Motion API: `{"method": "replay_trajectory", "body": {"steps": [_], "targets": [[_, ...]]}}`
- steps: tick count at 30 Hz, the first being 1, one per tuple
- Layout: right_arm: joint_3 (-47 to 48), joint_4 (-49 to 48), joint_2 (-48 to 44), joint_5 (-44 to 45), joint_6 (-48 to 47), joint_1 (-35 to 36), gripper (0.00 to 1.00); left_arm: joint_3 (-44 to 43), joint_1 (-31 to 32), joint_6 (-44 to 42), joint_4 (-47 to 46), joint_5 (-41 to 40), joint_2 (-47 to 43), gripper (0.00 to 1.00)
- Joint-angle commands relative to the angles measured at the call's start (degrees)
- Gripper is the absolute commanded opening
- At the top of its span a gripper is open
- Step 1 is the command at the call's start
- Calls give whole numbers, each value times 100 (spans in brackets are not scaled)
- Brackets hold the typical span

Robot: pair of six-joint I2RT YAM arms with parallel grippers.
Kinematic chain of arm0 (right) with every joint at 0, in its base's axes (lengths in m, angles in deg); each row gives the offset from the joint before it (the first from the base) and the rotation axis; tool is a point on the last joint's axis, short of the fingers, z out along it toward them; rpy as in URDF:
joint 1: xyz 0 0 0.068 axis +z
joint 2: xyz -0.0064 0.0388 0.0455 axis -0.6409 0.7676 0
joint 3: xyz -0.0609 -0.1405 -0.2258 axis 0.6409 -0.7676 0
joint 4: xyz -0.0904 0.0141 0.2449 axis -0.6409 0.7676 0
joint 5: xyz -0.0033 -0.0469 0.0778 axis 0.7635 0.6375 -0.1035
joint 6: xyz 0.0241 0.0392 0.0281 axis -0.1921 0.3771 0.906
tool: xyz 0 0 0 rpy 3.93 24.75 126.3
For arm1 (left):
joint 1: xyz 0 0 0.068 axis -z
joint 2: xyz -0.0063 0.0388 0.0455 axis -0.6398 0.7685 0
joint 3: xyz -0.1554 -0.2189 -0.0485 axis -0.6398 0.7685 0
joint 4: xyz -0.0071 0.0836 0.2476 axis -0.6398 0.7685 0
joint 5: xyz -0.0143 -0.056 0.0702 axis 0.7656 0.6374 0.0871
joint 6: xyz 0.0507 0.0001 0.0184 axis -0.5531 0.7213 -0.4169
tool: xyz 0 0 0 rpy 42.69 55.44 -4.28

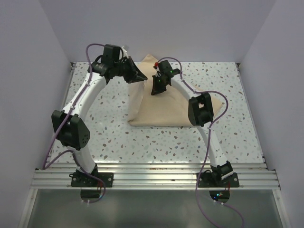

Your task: Prepare the surgical pack

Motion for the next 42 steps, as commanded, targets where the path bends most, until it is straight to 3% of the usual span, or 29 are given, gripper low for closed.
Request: {"method": "replay_trajectory", "body": {"steps": [1, 20, 25, 37, 42], "targets": [[-141, 791, 470, 200, -87, 21, 1, -236, 309, 414, -555, 209, 237, 0], [-255, 615, 540, -600, 247, -14, 1, -746, 722, 1030, -1250, 95, 1160, 0], [-528, 141, 382, -1355, 668, -93, 1, -640, 739, 1021, -1329, 104, 1257, 0], [-633, -492, 285, -2085, 1556, -453, 0, -605, 819, 1153, -1698, 287, 1591, 0], [-1187, -1431, 118, -2542, 2294, -646, 0, -956, 871, 1109, -1716, 455, 1977, 0]]}}
